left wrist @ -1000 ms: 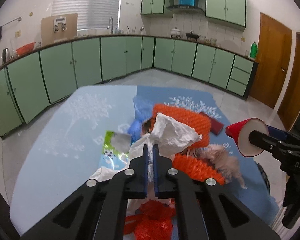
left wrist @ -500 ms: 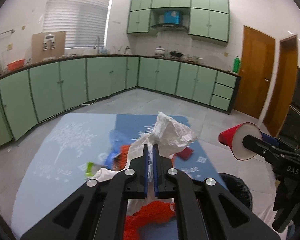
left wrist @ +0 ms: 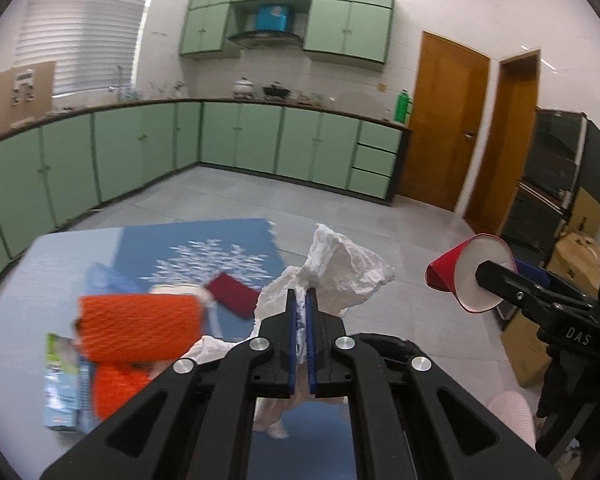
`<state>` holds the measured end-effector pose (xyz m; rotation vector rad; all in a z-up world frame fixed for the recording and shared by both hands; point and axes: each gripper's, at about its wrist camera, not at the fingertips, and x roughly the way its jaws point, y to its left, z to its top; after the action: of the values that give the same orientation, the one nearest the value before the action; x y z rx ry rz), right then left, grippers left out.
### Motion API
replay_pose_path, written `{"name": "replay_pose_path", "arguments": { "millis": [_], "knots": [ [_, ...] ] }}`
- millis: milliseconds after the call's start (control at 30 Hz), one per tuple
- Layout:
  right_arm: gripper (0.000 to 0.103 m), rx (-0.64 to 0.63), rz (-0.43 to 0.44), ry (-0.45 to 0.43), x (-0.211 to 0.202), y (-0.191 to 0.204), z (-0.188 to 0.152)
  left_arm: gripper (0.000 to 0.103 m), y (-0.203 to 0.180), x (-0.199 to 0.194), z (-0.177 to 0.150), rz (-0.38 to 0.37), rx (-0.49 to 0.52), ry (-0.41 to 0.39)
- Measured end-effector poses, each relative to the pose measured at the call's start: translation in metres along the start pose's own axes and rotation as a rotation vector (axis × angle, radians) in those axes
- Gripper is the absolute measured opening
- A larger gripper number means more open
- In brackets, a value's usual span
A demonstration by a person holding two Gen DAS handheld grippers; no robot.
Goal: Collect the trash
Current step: 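Carry the red cup and tissue to the black bin and release both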
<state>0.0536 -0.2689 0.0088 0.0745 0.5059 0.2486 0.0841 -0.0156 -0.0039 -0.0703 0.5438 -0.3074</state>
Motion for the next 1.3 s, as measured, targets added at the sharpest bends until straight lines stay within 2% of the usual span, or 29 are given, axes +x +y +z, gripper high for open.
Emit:
{"name": "replay_pose_path", "arguments": {
  "millis": [267, 533, 867, 933, 967, 1000, 1100, 1300],
  "knots": [
    [0.081, 0.046, -0.112, 0.039, -0.002, -0.050, -0.022, 0.004, -0.045, 0.048, -0.001, -0.101, 0.035, 0.045],
    [0.081, 0.109, -0.177, 0.101, 0.018, -0.089, -0.050, 0.004, -0.083, 0.087, -0.012, -0.173, 0.079, 0.106],
    [0.082, 0.153, -0.210, 0.152, 0.038, -0.115, -0.071, 0.005, -0.105, 0.118, -0.023, -0.198, 0.107, 0.175],
    [0.086, 0.160, -0.214, 0.157, 0.040, -0.119, -0.071, 0.006, -0.105, 0.120, -0.025, -0.206, 0.103, 0.187],
    [0.086, 0.164, -0.218, 0.156, 0.041, -0.119, -0.071, 0.010, -0.104, 0.121, -0.024, -0.204, 0.099, 0.189],
    [0.087, 0.169, -0.225, 0.153, 0.040, -0.120, -0.070, 0.020, -0.103, 0.121, -0.024, -0.208, 0.095, 0.191],
    [0.089, 0.183, -0.233, 0.146, 0.038, -0.119, -0.070, 0.039, -0.098, 0.118, -0.023, -0.198, 0.086, 0.181],
    [0.096, 0.189, -0.253, 0.112, 0.030, -0.113, -0.063, 0.056, -0.080, 0.099, -0.016, -0.155, 0.078, 0.148]
  ]
}}
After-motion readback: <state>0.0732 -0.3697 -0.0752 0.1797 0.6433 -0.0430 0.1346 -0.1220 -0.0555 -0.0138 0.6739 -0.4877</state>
